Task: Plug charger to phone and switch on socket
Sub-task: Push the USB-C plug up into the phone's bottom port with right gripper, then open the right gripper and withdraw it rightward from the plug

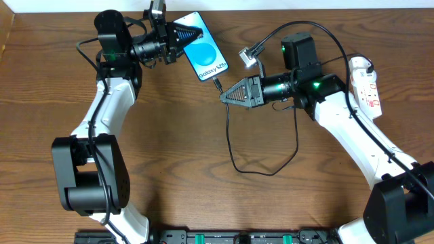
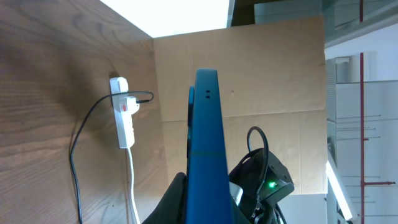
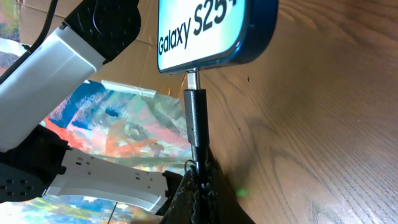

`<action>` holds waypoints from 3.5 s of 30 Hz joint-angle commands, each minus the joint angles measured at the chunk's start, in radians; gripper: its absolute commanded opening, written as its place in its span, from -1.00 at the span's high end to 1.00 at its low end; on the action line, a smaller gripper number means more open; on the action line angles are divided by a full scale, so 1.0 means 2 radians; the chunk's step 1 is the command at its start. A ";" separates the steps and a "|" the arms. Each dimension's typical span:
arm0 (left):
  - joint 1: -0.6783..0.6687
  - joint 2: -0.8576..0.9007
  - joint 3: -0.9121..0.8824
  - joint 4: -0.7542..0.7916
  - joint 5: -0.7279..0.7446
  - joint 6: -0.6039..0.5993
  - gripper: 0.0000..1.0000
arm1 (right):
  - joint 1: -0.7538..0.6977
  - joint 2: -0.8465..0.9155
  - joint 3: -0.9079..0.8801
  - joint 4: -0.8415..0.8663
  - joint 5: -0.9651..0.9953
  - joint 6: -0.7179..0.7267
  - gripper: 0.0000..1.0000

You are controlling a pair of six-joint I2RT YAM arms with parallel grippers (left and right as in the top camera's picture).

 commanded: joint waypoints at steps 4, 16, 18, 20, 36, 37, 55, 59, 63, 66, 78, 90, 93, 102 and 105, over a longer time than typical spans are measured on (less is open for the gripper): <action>-0.002 -0.010 0.010 0.006 0.003 -0.005 0.86 | -0.006 0.003 -0.001 0.008 0.001 0.000 0.98; -0.002 -0.010 0.010 0.006 0.003 -0.005 0.86 | -0.016 0.003 -0.002 0.008 0.000 0.000 0.98; -0.002 -0.010 0.010 0.006 0.003 -0.005 0.86 | -0.016 0.003 -0.002 0.008 0.000 0.000 0.98; -0.002 -0.010 0.010 0.006 0.003 -0.005 0.86 | -0.016 0.003 -0.002 0.008 0.000 0.000 0.98; -0.019 -0.010 0.010 0.006 0.003 -0.004 0.86 | -0.007 0.003 -0.002 0.035 0.012 0.023 0.98; -0.019 -0.010 0.010 0.006 0.003 -0.004 0.86 | -0.007 0.003 -0.002 0.035 0.012 0.023 0.98; -0.038 -0.010 0.010 0.006 0.052 -0.002 0.86 | -0.008 0.003 -0.002 0.057 0.029 0.034 0.98; -0.044 -0.010 0.010 0.006 0.067 -0.002 0.86 | -0.008 0.003 -0.001 0.059 0.029 0.034 0.98; -0.054 -0.010 0.010 0.006 0.071 -0.002 0.86 | -0.008 0.003 -0.001 0.066 0.029 0.039 0.98; -0.057 -0.010 0.010 0.006 0.071 -0.002 0.86 | -0.008 0.003 -0.002 0.066 0.029 0.043 0.98; -0.028 -0.008 0.010 0.006 0.079 0.022 0.86 | -0.021 0.003 -0.002 0.030 0.011 0.029 0.29; -0.027 0.050 -0.010 0.004 0.110 0.064 0.86 | -0.115 0.002 -0.001 0.027 -0.011 0.014 0.06; -0.028 0.064 -0.020 0.004 0.098 0.074 0.86 | -0.122 0.002 -0.001 -0.037 0.086 -0.036 0.05; -0.031 0.065 -0.024 -0.038 0.074 0.166 0.86 | -0.093 0.002 -0.001 -0.133 0.280 -0.098 0.06; -0.034 0.065 -0.024 -0.119 0.056 0.228 0.86 | -0.079 0.002 -0.001 -0.146 0.309 -0.098 0.06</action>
